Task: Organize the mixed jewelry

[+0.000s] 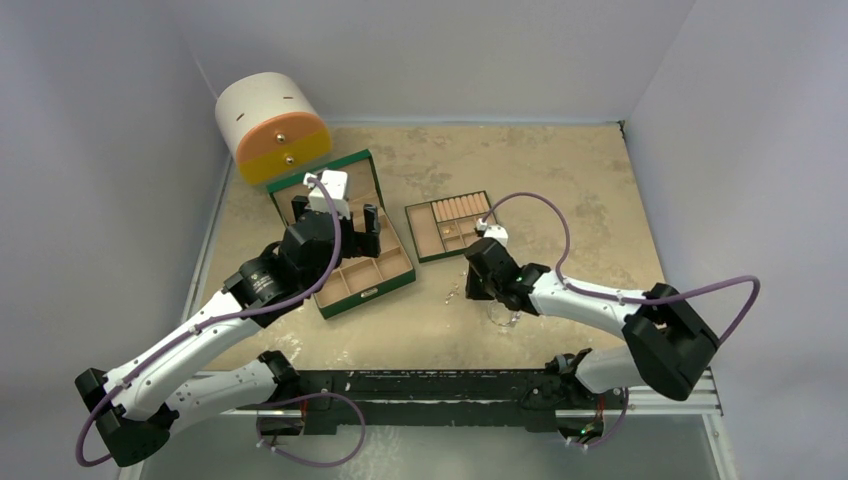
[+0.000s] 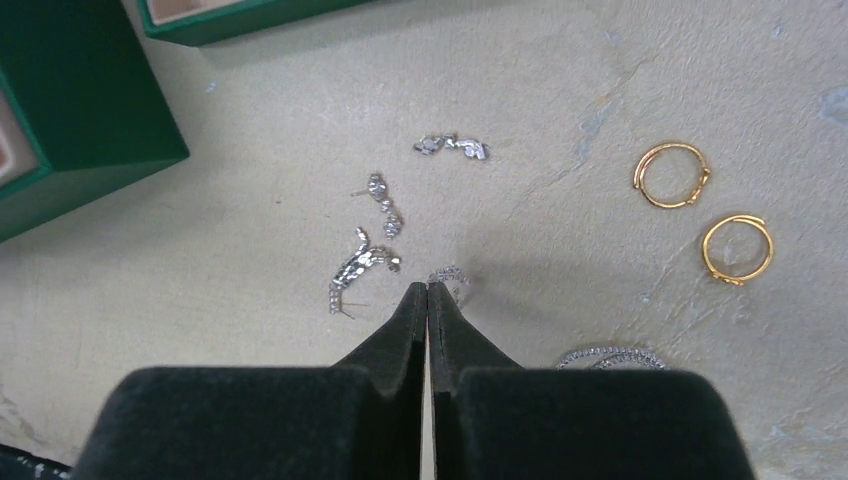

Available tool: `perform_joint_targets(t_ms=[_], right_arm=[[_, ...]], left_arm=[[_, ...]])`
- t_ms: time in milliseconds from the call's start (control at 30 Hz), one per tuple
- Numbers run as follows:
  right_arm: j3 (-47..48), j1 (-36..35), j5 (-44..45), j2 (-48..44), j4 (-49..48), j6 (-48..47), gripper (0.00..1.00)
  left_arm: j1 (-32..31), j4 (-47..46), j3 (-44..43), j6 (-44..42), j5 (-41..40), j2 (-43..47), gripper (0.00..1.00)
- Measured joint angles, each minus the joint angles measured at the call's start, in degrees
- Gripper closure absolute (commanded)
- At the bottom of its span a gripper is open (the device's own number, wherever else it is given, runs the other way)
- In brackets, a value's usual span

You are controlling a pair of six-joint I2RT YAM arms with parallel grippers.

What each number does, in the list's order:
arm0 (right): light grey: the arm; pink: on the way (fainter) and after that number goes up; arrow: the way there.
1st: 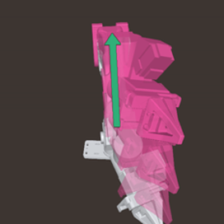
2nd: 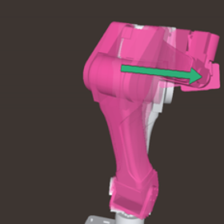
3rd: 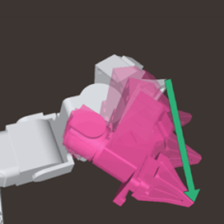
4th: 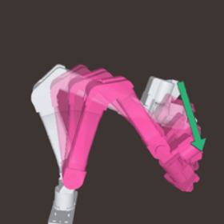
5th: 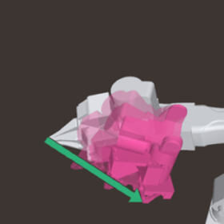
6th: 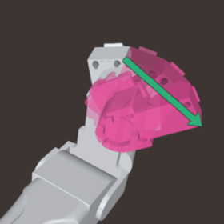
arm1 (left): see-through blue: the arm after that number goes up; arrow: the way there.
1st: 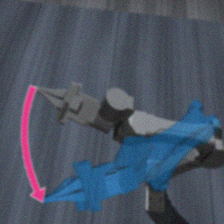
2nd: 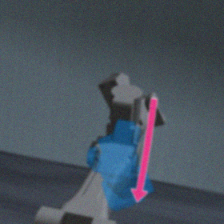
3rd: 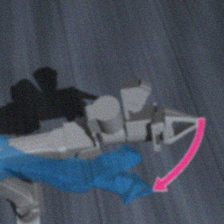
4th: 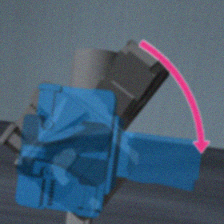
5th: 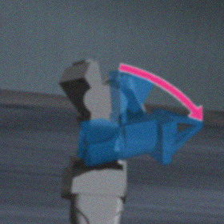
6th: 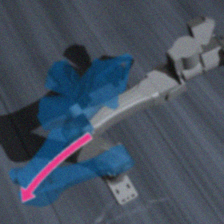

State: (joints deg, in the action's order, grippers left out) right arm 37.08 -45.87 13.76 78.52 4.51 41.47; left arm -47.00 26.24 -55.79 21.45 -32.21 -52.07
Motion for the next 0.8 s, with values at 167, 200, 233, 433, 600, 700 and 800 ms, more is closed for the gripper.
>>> perform_joint_targets(t_ms=[167, 200, 233, 433, 600, 700, 800], right_arm=[[2.4, 0.0, 2.1, -1.7, 2.3, -1.3, 1.00], [3.2, 0.0, 2.7, -1.8, 2.8, -1.7, 1.00], [4.3, 0.0, 3.7, -1.8, 3.5, -2.3, 1.00], [10.2, 0.0, 8.1, -2.1, 5.6, -6.1, 1.00], [15.2, 1.1, 11.1, -2.1, 6.6, -10.8, 1.00], [17.9, 2.8, 11.6, -1.9, 6.6, -13.6, 1.00], [20.3, 5.3, 11.5, -0.6, 6.1, -15.9, 1.00]], left_arm=[[0.0, 0.0, 0.0, 0.0, 0.0, 0.0, 0.02], [0.0, 0.0, 0.0, 0.0, 0.0, -0.1, 0.02], [0.0, 0.0, 0.0, 0.0, 0.0, -0.1, 0.02], [0.0, 0.0, 0.0, 0.0, 0.0, -0.3, 0.02], [0.0, 0.0, 0.0, 0.0, 0.0, -0.3, 0.02], [0.0, 0.0, 0.0, 0.0, 0.0, -0.3, 0.02], [0.0, 0.0, 0.0, 0.0, 0.0, -0.3, 0.02]])
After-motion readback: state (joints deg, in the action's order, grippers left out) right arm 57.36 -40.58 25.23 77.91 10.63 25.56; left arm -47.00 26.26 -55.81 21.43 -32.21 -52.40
